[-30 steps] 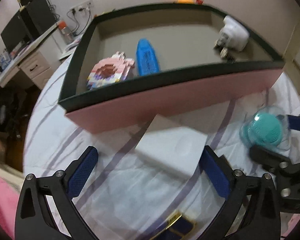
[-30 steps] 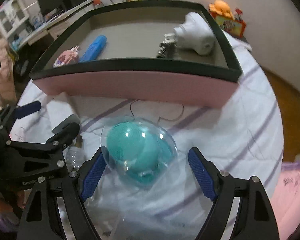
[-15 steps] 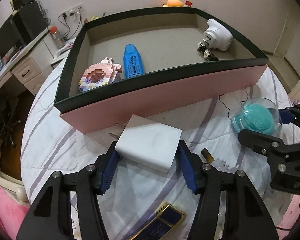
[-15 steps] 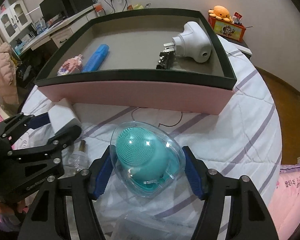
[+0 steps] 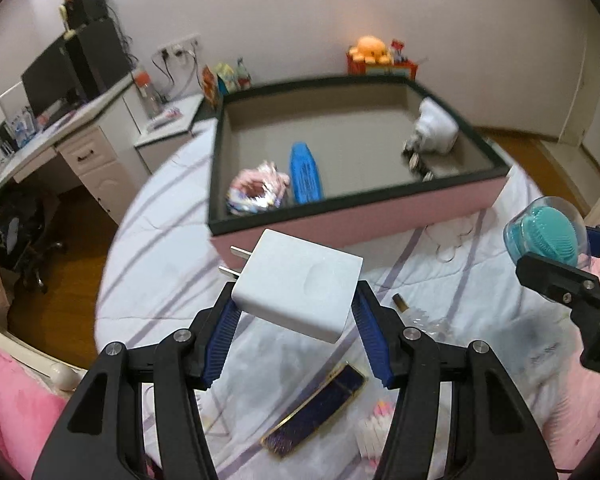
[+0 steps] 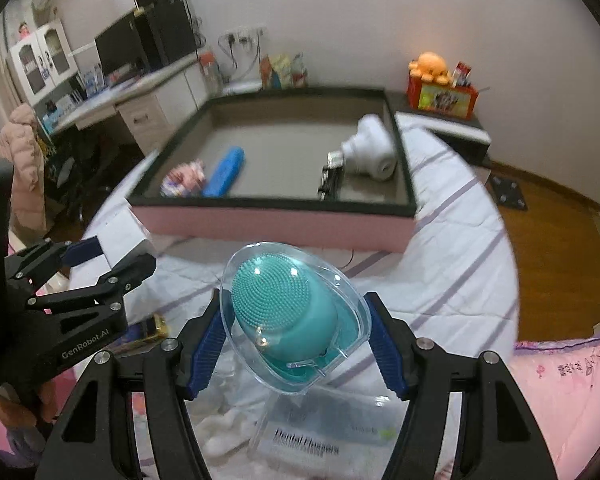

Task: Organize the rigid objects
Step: 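Carry the adapter and teal brush case into the box and release both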

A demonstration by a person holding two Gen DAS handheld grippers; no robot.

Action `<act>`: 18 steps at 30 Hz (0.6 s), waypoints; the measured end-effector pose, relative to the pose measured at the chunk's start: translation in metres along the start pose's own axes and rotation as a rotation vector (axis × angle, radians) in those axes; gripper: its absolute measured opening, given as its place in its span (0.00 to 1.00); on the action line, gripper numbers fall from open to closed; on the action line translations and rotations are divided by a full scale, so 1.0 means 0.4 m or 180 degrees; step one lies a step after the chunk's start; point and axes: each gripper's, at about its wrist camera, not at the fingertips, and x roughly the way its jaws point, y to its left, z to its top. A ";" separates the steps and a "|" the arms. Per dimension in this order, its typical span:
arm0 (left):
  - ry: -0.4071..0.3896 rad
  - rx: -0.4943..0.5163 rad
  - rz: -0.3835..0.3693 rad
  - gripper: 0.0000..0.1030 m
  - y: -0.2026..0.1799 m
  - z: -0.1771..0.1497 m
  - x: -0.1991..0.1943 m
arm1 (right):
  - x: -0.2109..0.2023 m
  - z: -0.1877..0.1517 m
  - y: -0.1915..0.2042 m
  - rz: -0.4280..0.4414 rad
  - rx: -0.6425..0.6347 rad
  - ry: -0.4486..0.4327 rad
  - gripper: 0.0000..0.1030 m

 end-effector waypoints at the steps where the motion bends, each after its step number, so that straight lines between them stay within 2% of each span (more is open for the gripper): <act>1: -0.0064 -0.0025 0.0016 0.56 0.006 -0.001 -0.024 | -0.017 0.001 0.001 0.0020 0.0005 -0.0066 0.66; 10: -0.0648 -0.0202 0.0302 0.56 0.038 -0.035 -0.229 | -0.203 -0.028 0.043 0.0047 -0.0068 -0.0711 0.66; 13: -0.0801 -0.0259 0.0306 0.56 0.043 -0.056 -0.289 | -0.249 -0.053 0.051 0.0046 -0.0071 -0.0863 0.66; 18: -0.1007 -0.0285 0.0459 0.56 0.040 -0.091 -0.364 | -0.305 -0.090 0.057 0.0004 -0.0068 -0.1046 0.66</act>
